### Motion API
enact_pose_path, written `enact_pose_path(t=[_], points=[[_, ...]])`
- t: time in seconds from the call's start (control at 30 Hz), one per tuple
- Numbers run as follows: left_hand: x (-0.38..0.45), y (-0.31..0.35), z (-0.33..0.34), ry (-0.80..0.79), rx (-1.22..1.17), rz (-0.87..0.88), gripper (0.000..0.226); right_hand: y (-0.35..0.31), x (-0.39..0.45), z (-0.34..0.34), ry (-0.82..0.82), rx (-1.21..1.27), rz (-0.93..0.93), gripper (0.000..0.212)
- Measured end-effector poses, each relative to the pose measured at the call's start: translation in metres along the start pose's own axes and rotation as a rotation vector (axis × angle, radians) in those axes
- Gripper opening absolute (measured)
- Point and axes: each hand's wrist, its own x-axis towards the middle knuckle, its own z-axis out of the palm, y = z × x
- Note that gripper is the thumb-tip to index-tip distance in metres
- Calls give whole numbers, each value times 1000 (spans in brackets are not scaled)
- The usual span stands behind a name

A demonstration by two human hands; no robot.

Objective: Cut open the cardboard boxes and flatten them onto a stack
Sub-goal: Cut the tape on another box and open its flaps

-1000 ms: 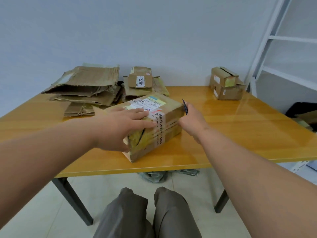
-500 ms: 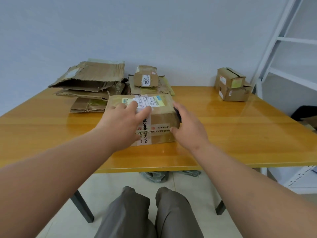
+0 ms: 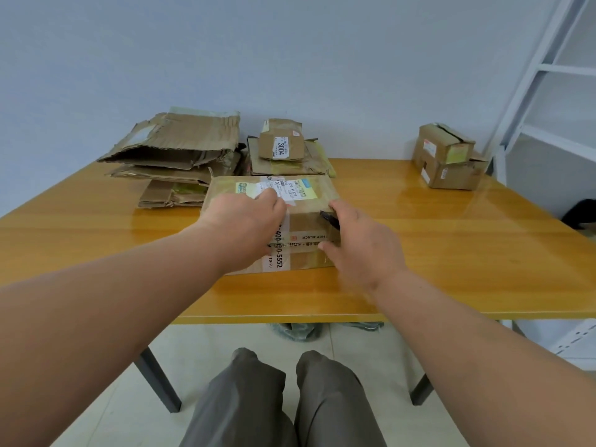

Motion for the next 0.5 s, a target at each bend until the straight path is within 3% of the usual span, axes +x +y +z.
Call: enact_pose_path(t=[0.27,0.5], points=[[5,-2,-1,4,6,12,57,6,7,-4,-29,-63,-87,55],[9,0,-3,28,67,48,31,1,8,-1,-1,-162,-68,43]])
